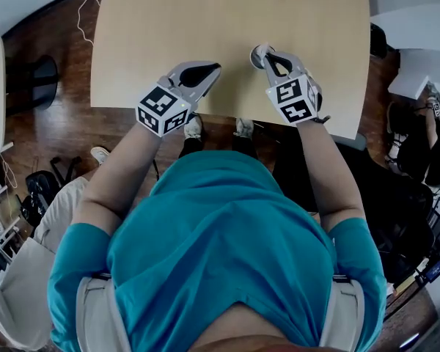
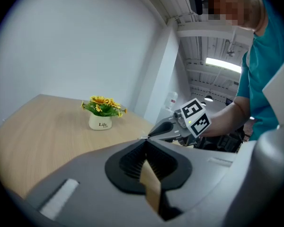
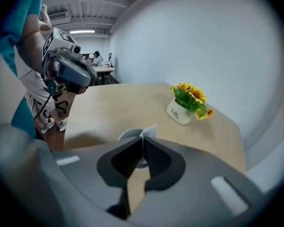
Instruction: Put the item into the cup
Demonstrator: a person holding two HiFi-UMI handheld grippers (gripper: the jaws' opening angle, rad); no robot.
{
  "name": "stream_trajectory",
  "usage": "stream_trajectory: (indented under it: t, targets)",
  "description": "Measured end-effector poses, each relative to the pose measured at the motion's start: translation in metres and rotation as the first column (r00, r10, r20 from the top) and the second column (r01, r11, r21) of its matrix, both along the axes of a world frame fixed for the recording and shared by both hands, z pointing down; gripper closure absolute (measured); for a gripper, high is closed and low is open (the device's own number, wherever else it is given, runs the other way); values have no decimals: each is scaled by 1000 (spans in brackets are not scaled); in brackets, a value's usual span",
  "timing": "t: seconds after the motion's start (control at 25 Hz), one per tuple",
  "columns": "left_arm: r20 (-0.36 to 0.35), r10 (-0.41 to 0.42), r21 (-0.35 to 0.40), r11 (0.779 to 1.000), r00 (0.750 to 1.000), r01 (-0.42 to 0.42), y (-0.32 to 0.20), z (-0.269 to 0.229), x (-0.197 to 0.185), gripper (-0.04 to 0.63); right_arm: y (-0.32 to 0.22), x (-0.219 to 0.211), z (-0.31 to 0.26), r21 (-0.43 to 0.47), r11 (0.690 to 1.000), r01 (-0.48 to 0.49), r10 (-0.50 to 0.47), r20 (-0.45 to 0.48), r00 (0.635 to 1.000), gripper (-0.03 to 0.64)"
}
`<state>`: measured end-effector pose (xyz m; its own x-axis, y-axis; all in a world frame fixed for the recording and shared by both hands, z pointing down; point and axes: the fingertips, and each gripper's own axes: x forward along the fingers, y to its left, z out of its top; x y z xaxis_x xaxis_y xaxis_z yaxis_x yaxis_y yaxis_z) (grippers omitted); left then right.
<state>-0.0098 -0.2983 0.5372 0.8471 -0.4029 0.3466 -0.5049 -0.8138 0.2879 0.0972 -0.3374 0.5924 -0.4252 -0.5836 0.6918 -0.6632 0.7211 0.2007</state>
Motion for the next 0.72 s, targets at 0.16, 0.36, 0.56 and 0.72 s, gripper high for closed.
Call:
stream_trajectory:
  t: [0.16,0.36,0.56,0.72]
  targets:
    - [-1,5,-7,1000,1000,-5,4,3,1,592,-3,-4,17,-29,999,21,-22,-43,999,603]
    - [-4,3,-6,1000,1000,-3,7,1,-4,592,-5,-8,26,-70,997,22,-26,-60,998,603]
    - [-5,-1,-7,1000,1000,1,11,0,-10,592,-5,-12,30,-116,993,29,-38,-84,996,603]
    - [-6,-6,-11,1000,1000,6,15,1,-14,592,-6,-13,36,-170,985,19,-35,-92,995,603]
